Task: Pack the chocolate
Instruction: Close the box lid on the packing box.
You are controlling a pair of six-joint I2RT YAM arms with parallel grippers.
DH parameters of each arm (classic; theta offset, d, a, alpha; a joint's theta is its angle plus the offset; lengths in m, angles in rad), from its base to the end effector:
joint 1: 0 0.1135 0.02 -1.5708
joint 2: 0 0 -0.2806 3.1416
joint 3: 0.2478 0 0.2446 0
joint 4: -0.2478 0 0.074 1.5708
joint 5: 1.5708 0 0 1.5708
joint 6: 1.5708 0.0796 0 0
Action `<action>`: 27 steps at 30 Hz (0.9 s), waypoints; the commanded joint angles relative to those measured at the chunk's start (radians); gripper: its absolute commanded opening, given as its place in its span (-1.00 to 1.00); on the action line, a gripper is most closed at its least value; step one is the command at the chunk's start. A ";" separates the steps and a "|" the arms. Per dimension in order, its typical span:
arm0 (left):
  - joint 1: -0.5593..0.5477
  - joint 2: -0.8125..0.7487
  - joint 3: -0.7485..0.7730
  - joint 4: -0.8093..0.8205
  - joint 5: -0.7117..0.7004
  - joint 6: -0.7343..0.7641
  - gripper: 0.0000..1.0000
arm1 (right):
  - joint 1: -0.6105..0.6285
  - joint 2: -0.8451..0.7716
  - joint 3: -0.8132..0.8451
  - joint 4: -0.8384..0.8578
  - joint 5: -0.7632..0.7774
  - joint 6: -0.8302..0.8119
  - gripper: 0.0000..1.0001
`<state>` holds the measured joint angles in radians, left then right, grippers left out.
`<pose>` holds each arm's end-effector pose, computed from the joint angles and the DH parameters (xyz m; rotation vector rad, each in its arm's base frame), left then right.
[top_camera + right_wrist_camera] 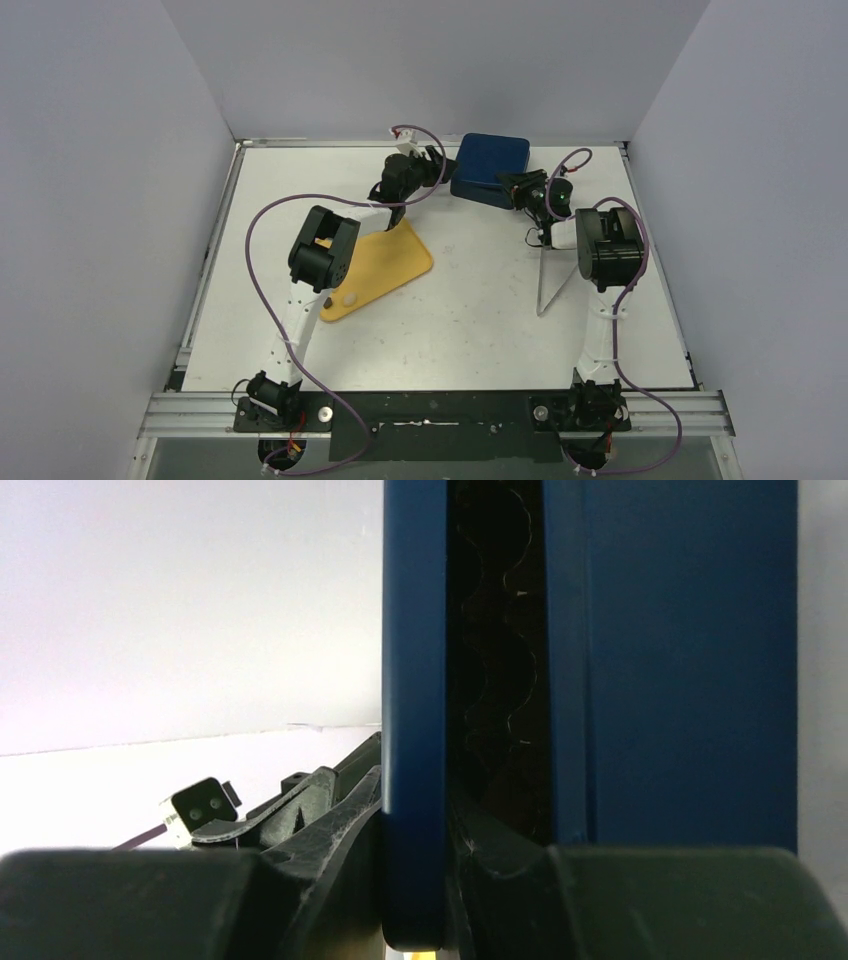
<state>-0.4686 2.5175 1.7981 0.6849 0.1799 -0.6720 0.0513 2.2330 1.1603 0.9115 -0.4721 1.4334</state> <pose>0.5448 -0.2917 0.1611 -0.0252 1.7034 -1.0141 0.4990 0.0619 0.1319 0.9231 1.7336 1.4474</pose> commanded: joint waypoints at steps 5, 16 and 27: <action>-0.001 0.023 0.065 0.012 0.000 -0.014 0.05 | -0.021 -0.077 0.028 -0.106 0.020 -0.091 -0.59; -0.010 0.070 0.112 -0.037 0.012 -0.006 -0.15 | -0.026 -0.093 0.023 -0.136 0.032 -0.075 -0.47; -0.016 0.109 0.148 -0.044 0.027 -0.013 -0.29 | -0.046 -0.161 0.008 -0.246 0.061 -0.134 -0.36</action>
<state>-0.4782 2.6041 1.8912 0.6292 0.1894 -0.6918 0.0204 2.1574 1.1774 0.7151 -0.4507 1.3510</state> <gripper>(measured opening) 0.363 0.316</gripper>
